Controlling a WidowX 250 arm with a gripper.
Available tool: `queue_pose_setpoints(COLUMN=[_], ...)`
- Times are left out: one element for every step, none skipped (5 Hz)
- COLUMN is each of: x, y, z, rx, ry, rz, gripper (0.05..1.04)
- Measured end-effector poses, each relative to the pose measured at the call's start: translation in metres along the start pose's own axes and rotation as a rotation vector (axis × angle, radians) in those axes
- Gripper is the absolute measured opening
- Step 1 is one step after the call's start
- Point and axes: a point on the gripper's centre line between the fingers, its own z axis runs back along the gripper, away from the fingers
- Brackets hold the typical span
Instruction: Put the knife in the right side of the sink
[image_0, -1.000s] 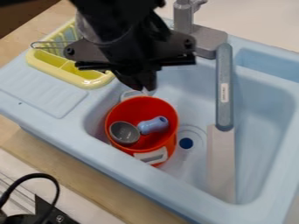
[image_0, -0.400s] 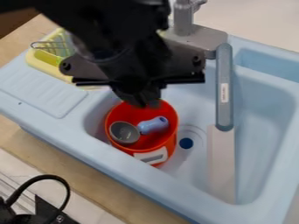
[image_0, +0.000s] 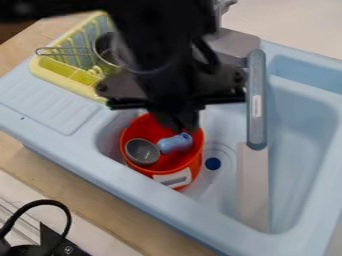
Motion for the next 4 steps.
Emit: queue_pose_setpoints(x=[0.006,0.011,0.015,0.020], y=[0.005,0.016,0.027,0.036], z=[-0.005,-0.005,-0.006,-0.005], rx=[0.024,0.028,0.029,0.024], ry=[-0.003,0.019,0.047,0.054], rz=[0.029,0.009,0.001,0.013], gripper=[0.055,0.055,0.055,0.055])
